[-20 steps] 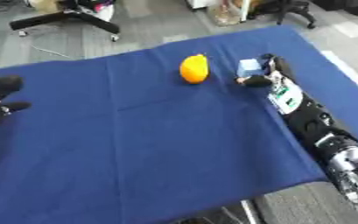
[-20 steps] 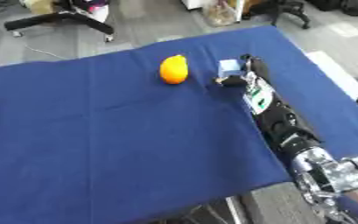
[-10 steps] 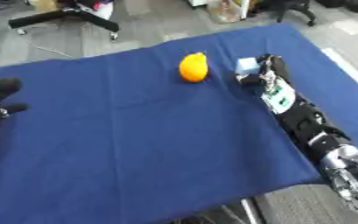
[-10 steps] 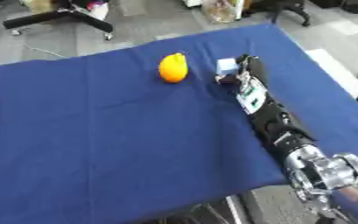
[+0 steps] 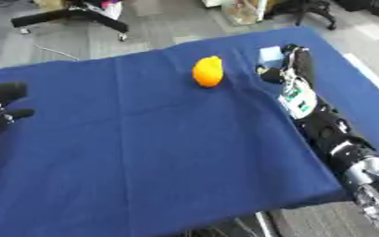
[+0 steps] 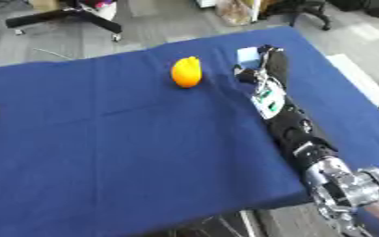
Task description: Pick up the objects with one hand, pass them to the other hand, and then place them into the box on the other side of the table.
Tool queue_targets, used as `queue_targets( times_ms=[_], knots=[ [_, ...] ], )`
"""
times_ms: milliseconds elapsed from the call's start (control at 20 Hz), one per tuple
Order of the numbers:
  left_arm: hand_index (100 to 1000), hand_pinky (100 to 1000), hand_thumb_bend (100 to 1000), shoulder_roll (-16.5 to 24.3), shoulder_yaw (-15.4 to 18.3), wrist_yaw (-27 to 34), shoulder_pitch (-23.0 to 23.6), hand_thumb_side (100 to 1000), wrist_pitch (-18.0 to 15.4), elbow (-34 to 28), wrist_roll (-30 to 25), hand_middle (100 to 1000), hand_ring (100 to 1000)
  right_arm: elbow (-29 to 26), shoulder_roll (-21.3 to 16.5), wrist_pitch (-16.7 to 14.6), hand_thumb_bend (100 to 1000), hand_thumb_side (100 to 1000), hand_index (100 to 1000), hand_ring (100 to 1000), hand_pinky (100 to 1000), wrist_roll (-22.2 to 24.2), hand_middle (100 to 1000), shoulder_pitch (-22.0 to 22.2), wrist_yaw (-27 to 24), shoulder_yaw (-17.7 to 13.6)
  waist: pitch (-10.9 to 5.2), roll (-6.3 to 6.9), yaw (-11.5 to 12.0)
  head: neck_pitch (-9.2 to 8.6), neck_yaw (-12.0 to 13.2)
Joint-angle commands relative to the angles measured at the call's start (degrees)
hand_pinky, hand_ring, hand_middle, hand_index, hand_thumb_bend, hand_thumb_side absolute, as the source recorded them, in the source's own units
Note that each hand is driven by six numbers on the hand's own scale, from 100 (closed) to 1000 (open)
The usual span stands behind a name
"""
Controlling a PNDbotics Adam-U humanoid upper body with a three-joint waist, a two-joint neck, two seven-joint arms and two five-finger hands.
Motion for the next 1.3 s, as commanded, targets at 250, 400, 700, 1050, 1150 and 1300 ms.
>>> queue_targets(
  times_ms=[250, 400, 700, 1050, 1150, 1300],
  knots=[
    [826, 815, 394, -0.23, -1.0, 0.48, -1.1, 740, 0.72, 1.93, -0.34, 817, 925, -27.54, -0.79, -5.54, 410, 251, 488, 421, 448, 10.61, 335, 4.02, 1.52, 7.78, -0.96, -0.6, -0.4, -0.14, 3.66],
    [825, 813, 371, -0.65, -1.68, 0.16, -1.73, 770, 1.34, 3.35, -0.51, 820, 929, -38.5, 0.92, -6.48, 405, 259, 491, 426, 454, 14.74, 340, 6.31, 1.01, 10.42, -0.99, -0.67, -0.64, -0.14, 5.69],
    [819, 811, 331, -1.45, -3.7, -0.69, -3.06, 817, 2.3, 6.26, -1.01, 821, 928, -53.6, 5.76, -10.23, 631, 289, 499, 431, 471, 22.7, 348, 10.15, -2.57, 15.43, -0.87, -0.68, -1.03, -0.14, 10.14],
    [812, 814, 324, -1.37, -8.05, -1.2, -5.08, 857, 3.32, 8.82, -5.81, 836, 943, -59.34, 10.28, -18.55, 373, 283, 514, 435, 481, 33.86, 363, 12.52, -7.04, 21.35, -0.82, -0.63, -1.41, -0.14, 11.89],
    [829, 835, 275, -0.95, -9.54, -1.27, -5.78, 903, 3.57, 9.06, -7.99, 856, 962, -59.37, 11.04, -19.83, 368, 282, 514, 434, 480, 35.87, 363, 12.79, -9.16, 22.55, -0.8, -0.61, -1.51, -0.14, 12.09],
    [848, 858, 218, -0.02, -11.92, -0.82, -7.19, 961, 3.61, 8.89, -12.63, 875, 980, -59.93, 11.56, -21.32, 365, 280, 514, 434, 480, 37.76, 363, 13.02, -10.73, 23.61, -0.76, -0.6, -1.66, -0.14, 12.15]
  ],
)
